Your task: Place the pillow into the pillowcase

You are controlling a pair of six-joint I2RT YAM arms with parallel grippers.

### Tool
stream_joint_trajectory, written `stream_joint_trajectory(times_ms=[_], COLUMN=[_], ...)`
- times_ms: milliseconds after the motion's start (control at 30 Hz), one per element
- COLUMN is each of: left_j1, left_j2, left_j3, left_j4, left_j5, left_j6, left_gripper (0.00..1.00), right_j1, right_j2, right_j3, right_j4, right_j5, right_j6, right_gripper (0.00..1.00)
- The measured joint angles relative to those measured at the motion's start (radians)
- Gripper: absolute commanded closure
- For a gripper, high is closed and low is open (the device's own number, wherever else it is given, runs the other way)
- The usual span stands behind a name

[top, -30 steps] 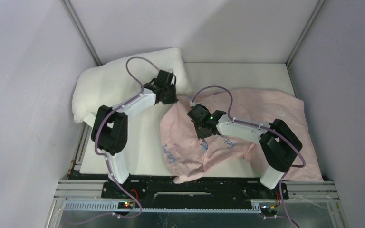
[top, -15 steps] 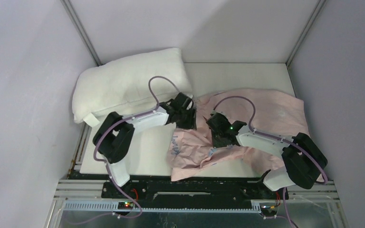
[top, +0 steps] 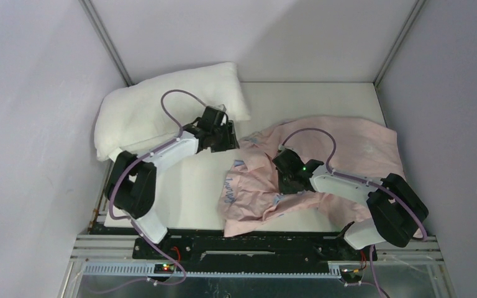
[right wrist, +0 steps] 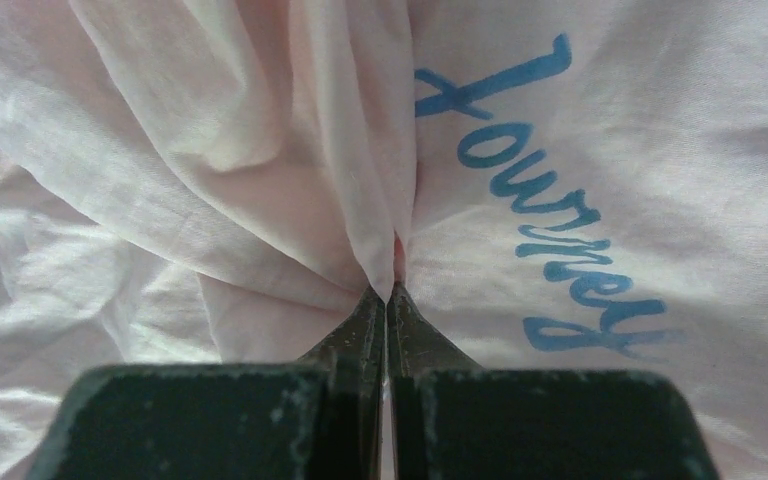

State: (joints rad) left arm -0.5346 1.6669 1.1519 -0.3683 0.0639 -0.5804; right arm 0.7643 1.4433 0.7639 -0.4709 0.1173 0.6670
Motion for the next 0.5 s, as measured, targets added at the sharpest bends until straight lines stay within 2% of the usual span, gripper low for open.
stream_joint_trajectory(times_ms=[167, 300, 400, 500], left_j1=[0.037, 0.026, 0.022, 0.016], left_j2=[0.044, 0.104, 0.127, 0.13], left_j3=[0.014, 0.014, 0.014, 0.013], left_j4=[0.024, 0.044, 0.045, 0.046], left_j5=[0.004, 0.021, 0.019, 0.014], left_j6=[-0.026, -0.056, -0.072, -0.077], left_gripper=[0.47, 0.6, 0.64, 0.62], right_j1=[-0.003, -0.003, -0.003, -0.003], right_j2=[0.0, 0.0, 0.0, 0.0], right_j3=[-0.004, -0.004, -0.004, -0.007], right_j4=[0.003, 0.003, 0.005, 0.011], right_j5=[-0.001, -0.002, -0.002, -0.002], right_j6=[0.0, 0.0, 0.0, 0.0], right_gripper=[1.0, 1.0, 1.0, 1.0])
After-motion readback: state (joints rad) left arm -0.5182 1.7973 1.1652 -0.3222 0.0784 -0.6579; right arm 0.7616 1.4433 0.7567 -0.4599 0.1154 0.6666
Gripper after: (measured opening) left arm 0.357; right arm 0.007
